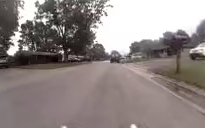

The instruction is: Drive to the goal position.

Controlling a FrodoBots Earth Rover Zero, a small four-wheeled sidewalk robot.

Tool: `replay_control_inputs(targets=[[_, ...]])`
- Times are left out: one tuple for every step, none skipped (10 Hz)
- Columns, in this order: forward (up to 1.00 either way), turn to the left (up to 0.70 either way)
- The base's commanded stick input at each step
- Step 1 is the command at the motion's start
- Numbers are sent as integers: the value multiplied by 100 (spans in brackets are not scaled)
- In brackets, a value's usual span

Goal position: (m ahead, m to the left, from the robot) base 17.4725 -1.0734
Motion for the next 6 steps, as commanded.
replay_control_inputs(targets=[[100, 0], [100, 0], [100, 0], [100, 0], [100, 0], [100, 0]])
